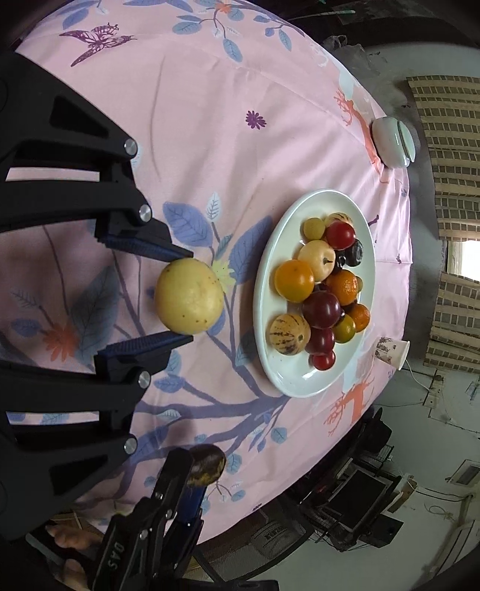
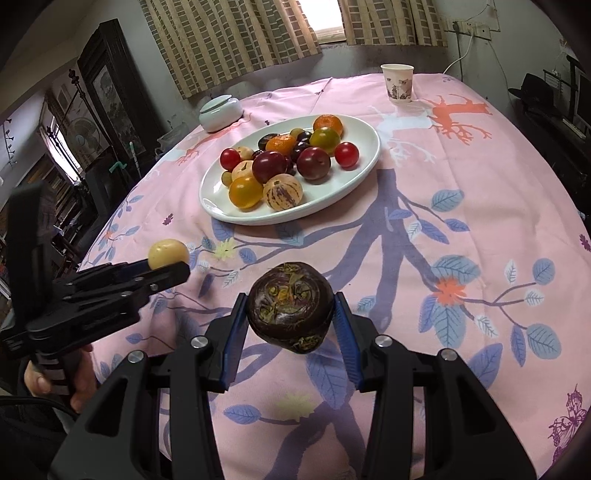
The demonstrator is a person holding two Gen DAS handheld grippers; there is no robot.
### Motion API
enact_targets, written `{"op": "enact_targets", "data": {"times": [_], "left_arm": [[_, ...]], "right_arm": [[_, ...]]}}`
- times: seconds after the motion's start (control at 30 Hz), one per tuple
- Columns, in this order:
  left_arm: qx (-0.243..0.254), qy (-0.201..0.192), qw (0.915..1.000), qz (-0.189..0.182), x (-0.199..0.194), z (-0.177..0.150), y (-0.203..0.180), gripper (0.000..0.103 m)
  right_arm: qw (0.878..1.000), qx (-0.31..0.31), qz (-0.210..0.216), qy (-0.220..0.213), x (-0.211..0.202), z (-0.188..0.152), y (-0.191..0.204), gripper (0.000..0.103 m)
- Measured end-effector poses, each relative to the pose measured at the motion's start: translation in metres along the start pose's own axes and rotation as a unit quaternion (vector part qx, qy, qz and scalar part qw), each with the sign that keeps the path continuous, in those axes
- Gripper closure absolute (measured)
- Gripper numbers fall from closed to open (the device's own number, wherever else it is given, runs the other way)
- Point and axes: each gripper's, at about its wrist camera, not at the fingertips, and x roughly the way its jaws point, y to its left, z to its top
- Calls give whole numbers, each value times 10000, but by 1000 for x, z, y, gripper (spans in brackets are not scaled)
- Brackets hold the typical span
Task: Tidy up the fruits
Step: 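Carry the brown and yellow fruits onto the plate and release both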
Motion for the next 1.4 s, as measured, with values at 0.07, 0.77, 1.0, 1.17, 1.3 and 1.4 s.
{"op": "enact_targets", "data": {"times": [0.07,0.77,1.0,1.17,1.3,1.4], "left_arm": [[31,-45,10000,-42,-7,4,-1,64],[169,328,9992,146,103,183,-19,64],[152,517,9985,97,130,188,-17,63],[37,312,9995,58,124,195,-16,37],[22,230,9997,-29,109,197,-15,36],[-70,8,10000,-12,82,189,-10,17]], "right_arm": [[10000,-22,12,3,0,1,2,57],[9953,-864,-51,434,89,129,-21,57],[9926,-1026,-236,603,107,133,-21,55],[9906,-1303,-392,124,99,131,-14,29],[9919,-1211,-389,32,87,131,-14,29],[9927,-1169,-260,-148,66,125,-9,29]]}}
